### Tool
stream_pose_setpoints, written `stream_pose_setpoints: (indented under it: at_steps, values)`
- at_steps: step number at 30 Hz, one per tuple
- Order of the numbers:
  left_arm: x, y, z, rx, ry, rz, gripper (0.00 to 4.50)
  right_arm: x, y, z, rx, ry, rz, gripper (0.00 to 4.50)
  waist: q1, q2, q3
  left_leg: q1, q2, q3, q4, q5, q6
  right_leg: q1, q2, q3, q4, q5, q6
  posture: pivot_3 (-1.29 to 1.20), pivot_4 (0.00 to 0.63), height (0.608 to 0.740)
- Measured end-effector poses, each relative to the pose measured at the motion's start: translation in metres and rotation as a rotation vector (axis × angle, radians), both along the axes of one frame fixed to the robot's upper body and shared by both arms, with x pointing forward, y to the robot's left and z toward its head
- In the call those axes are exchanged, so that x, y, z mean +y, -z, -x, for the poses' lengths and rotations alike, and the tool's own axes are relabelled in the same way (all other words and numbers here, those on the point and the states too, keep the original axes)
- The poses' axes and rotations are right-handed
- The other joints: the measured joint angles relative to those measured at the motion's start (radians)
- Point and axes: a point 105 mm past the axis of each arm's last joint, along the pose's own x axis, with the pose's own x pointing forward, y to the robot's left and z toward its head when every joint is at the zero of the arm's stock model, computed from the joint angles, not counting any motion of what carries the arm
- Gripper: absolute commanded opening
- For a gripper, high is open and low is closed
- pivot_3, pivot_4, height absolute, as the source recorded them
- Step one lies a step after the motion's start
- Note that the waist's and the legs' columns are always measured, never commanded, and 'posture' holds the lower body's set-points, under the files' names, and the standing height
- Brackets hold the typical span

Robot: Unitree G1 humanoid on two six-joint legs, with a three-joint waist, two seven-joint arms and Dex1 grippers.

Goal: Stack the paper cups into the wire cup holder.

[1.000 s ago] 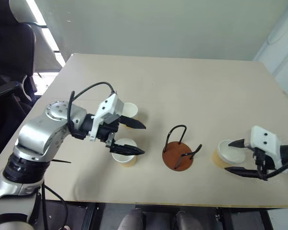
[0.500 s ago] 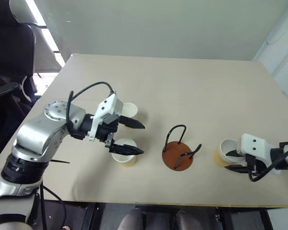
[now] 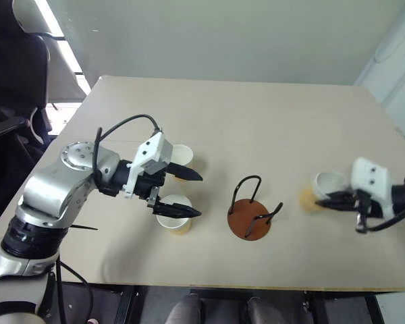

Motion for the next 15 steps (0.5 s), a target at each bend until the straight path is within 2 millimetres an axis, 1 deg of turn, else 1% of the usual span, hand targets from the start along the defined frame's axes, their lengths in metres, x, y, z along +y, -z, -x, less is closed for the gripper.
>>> stream_pose_setpoints:
  at_steps: [2,4,5,7,10,15]
  values:
    - [0.000,0.000,0.000,0.001,0.000,-0.001,4.50,0.009,-0.021,0.002,-0.054,-0.036,-0.004,0.04,0.000,0.000,0.000,0.000,0.000,0.000,0.000,0.000,0.000,0.000,0.000,0.000,0.000,0.000,0.000,0.00,0.150,0.740]
    - [0.001,0.000,-0.002,0.005,-0.004,-0.002,4.50,0.021,-0.036,0.006,-0.086,-0.084,-0.022,0.04,0.000,0.000,0.000,-0.001,0.000,0.000,0.000,0.000,0.000,-0.001,0.000,0.000,0.000,0.000,0.000,0.00,0.150,0.740]
    - [0.000,0.001,-0.003,0.006,-0.002,-0.005,4.50,0.028,-0.044,0.010,-0.107,-0.117,-0.025,0.04,0.000,0.000,0.000,-0.001,0.000,0.000,0.000,0.000,0.000,-0.001,0.000,0.001,0.000,0.000,0.000,0.00,0.150,0.740]
    - [-0.001,0.000,-0.002,0.008,0.009,-0.010,4.50,0.041,-0.052,0.017,-0.125,-0.172,-0.013,0.04,0.000,0.000,0.000,-0.001,0.000,0.000,0.000,0.000,0.000,-0.001,0.000,0.001,0.000,0.000,0.001,0.00,0.150,0.740]
    - [-0.002,-0.001,-0.005,0.008,0.014,-0.007,4.50,0.056,-0.051,0.025,-0.111,-0.247,0.006,0.04,0.000,0.000,0.000,-0.001,0.000,0.000,0.000,0.000,0.000,-0.001,0.000,0.001,-0.001,0.000,0.001,0.00,0.150,0.740]
    - [-0.005,-0.001,-0.006,0.010,0.029,-0.005,4.50,0.072,-0.033,0.034,-0.040,-0.340,0.044,0.04,0.000,0.000,0.000,-0.001,0.000,0.000,0.000,0.000,0.000,-0.001,0.000,0.001,-0.001,-0.001,0.001,0.00,0.150,0.740]
